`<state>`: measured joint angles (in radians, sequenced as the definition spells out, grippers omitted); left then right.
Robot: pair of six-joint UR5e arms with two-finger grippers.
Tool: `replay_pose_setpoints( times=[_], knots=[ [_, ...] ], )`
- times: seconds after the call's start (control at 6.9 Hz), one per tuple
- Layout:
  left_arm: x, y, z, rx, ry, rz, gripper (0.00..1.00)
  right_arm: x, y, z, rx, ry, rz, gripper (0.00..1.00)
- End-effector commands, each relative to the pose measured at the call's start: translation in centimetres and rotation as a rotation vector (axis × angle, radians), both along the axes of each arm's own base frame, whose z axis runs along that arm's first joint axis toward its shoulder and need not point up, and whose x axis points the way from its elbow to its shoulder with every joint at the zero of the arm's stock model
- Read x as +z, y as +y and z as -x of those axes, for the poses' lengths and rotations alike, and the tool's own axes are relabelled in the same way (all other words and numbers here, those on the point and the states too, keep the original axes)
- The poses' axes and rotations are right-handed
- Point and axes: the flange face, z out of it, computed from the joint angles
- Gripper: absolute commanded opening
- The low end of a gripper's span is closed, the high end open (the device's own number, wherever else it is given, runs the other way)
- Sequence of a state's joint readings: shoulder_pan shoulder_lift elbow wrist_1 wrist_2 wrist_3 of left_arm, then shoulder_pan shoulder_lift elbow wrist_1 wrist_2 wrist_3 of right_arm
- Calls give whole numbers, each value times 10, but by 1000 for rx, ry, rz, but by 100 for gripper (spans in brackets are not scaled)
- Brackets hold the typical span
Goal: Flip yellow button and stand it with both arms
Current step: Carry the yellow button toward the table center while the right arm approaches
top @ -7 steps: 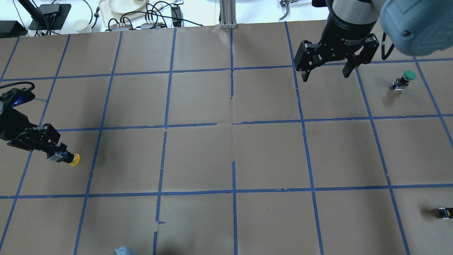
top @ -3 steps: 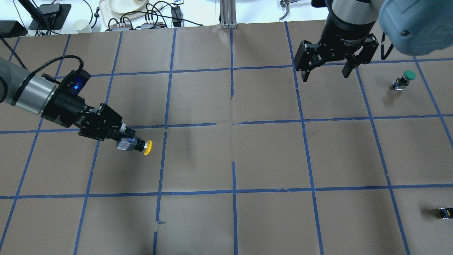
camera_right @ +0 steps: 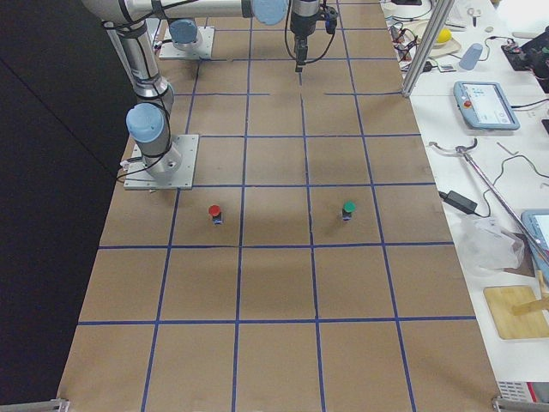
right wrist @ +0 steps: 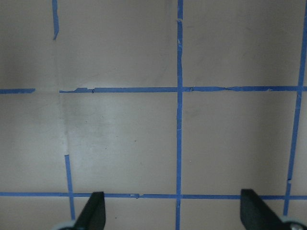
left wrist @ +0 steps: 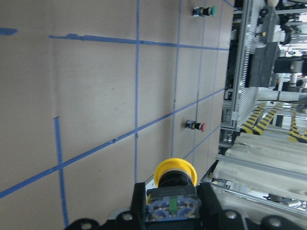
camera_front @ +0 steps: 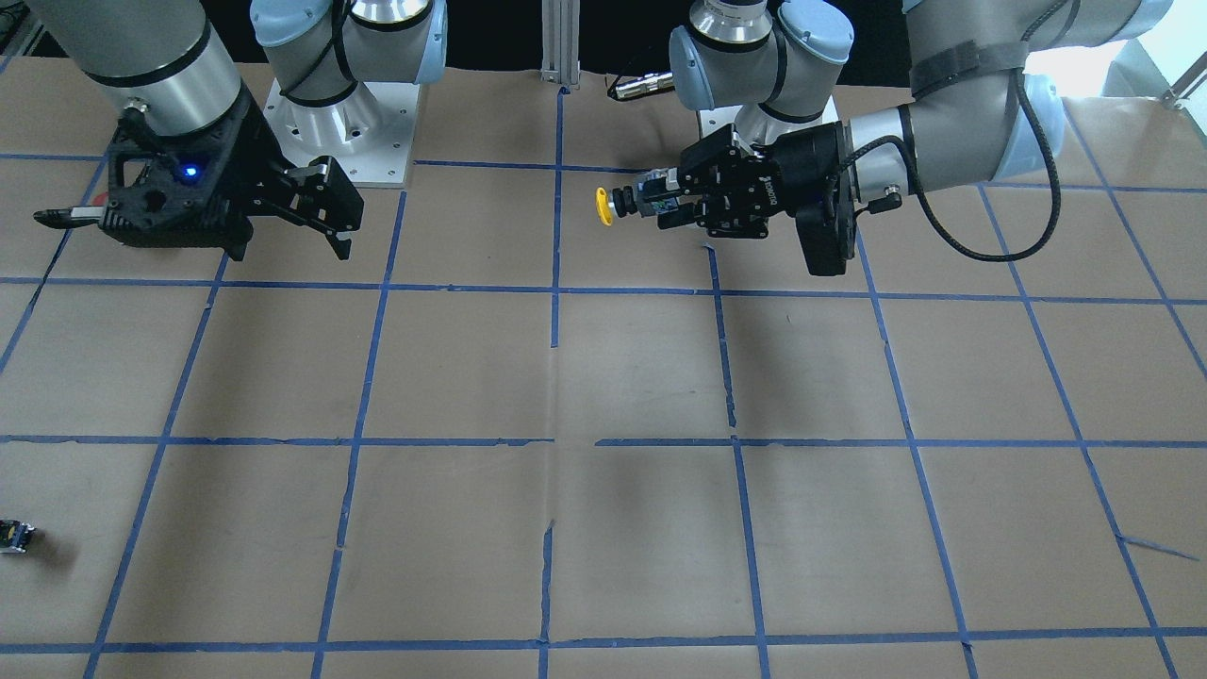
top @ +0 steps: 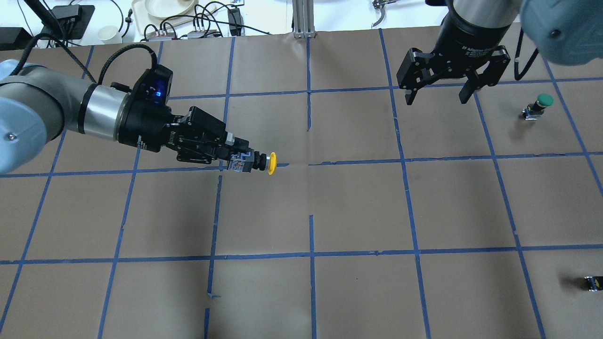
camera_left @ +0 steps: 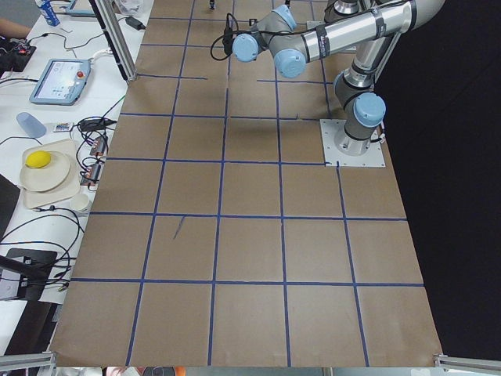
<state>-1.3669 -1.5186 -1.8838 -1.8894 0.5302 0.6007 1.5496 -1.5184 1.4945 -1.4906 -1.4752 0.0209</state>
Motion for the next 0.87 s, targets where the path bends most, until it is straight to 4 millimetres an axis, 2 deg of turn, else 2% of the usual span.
replay_pose_setpoints(
  times=[0.0, 0.14, 0.43, 0.58, 0.72],
  knots=[
    [17, 15, 54, -22, 123, 27, 18, -1, 3, 37, -192, -260, -130, 100],
    [22, 14, 62, 9, 188, 30, 18, -6, 6, 58, -291, -410, -214, 100],
    [28, 14, 69, 71, 296, 33, 16, -13, 12, 82, -454, -653, -357, 100],
    [25, 14, 70, 89, 325, 26, 15, -13, 16, 87, -539, -771, -418, 99],
    [29, 16, 78, 105, 374, 28, 15, -15, 24, 74, -599, -914, -494, 99]
  ],
)
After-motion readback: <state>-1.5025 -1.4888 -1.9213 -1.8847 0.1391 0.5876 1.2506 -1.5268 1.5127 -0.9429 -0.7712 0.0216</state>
